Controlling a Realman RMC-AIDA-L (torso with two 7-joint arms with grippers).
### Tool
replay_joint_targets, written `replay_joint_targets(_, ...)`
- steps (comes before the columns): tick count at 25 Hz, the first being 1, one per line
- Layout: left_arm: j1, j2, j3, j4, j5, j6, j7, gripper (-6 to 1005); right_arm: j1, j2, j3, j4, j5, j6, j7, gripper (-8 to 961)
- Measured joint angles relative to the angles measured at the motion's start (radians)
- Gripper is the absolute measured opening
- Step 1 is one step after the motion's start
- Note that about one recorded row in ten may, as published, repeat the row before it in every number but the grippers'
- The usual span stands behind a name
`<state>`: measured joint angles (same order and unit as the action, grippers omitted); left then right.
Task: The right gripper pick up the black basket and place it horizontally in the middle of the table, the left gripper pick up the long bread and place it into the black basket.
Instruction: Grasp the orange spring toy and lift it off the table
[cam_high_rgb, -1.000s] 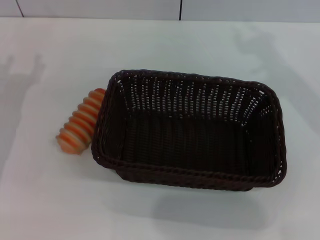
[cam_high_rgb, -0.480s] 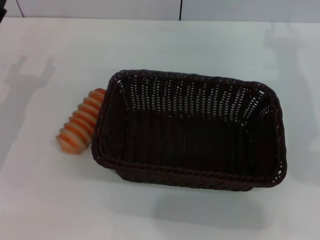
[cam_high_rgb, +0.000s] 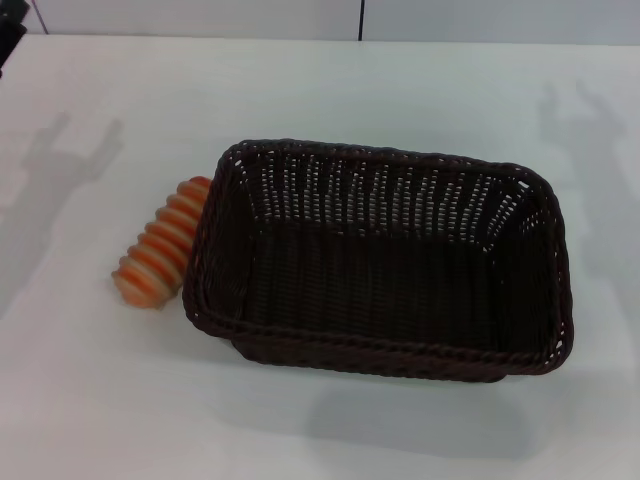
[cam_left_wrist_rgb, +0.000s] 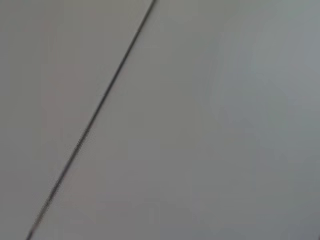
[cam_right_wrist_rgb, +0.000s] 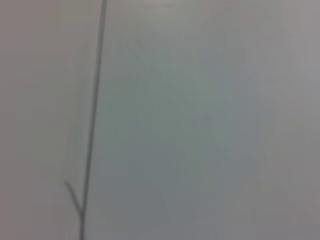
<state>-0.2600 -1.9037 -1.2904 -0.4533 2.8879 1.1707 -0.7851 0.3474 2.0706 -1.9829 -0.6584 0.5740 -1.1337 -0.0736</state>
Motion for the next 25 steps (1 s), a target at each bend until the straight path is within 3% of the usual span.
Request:
replay_joint_targets(1, 0.000, 0.000, 0.000, 0.000, 0.000, 0.000, 0.000, 860, -0.001, 0.001, 0.006, 0.032, -0.026, -0.019, 0.044, 366)
replay_joint_targets(2, 0.001, 0.054, 0.072, -0.035, 0.001, -0.066, -0.093, 860, -0.004, 0.001, 0.013, 0.054, -0.045, -0.032, 0.080, 366)
replay_joint_targets(3, 0.001, 0.054, 0.072, -0.035, 0.001, -0.066, -0.093, 860, -0.010, 0.001, 0.019, 0.068, -0.055, -0.037, 0.110, 366)
replay_joint_targets(4, 0.001, 0.089, 0.113, -0.060, 0.001, -0.102, -0.155, 860, -0.010, 0.001, 0.019, 0.068, -0.055, -0.037, 0.110, 365)
replay_joint_targets(5, 0.002, 0.138, 0.177, -0.099, 0.000, -0.143, -0.231, 860, -0.025, 0.001, 0.029, 0.084, -0.061, -0.042, 0.143, 365)
replay_joint_targets(6, 0.000, 0.169, 0.217, -0.129, 0.001, -0.176, -0.277, 860, -0.025, 0.001, 0.029, 0.084, -0.061, -0.042, 0.143, 365)
replay_joint_targets(7, -0.001, 0.183, 0.234, -0.142, 0.001, -0.189, -0.292, 860, -0.032, 0.001, 0.032, 0.090, -0.061, -0.042, 0.147, 365)
replay_joint_targets(9, -0.009, 0.239, 0.306, -0.198, 0.000, -0.256, -0.355, 860, -0.043, 0.003, 0.042, 0.111, -0.062, -0.043, 0.153, 365)
replay_joint_targets(10, -0.017, 0.282, 0.356, -0.244, 0.001, -0.316, -0.391, 860, -0.042, 0.004, 0.043, 0.121, -0.063, -0.043, 0.154, 365)
replay_joint_targets(12, -0.025, 0.324, 0.395, -0.291, 0.001, -0.378, -0.414, 857, -0.036, 0.004, 0.046, 0.137, -0.063, -0.041, 0.155, 365)
replay_joint_targets(15, -0.037, 0.416, 0.462, -0.404, 0.000, -0.537, -0.466, 853, -0.022, 0.004, 0.047, 0.155, -0.063, -0.037, 0.156, 365)
replay_joint_targets(16, -0.038, 0.433, 0.469, -0.431, 0.001, -0.574, -0.474, 852, -0.022, 0.004, 0.047, 0.155, -0.063, -0.037, 0.156, 365)
replay_joint_targets(18, -0.038, 0.458, 0.473, -0.472, 0.001, -0.628, -0.480, 849, -0.013, 0.003, 0.047, 0.165, -0.064, -0.037, 0.157, 365)
replay_joint_targets(21, -0.034, 0.465, 0.447, -0.511, 0.000, -0.700, -0.444, 845, 0.000, 0.002, 0.049, 0.186, -0.064, -0.039, 0.157, 365)
replay_joint_targets(23, -0.031, 0.434, 0.394, -0.509, 0.000, -0.719, -0.365, 842, 0.008, 0.001, 0.055, 0.199, -0.064, -0.043, 0.158, 366)
replay_joint_targets(24, -0.031, 0.434, 0.394, -0.509, 0.000, -0.719, -0.365, 841, 0.013, 0.000, 0.064, 0.207, -0.065, -0.044, 0.158, 366)
replay_joint_targets(25, -0.026, 0.389, 0.333, -0.494, 0.001, -0.716, -0.276, 839, 0.013, 0.000, 0.064, 0.207, -0.065, -0.044, 0.158, 366)
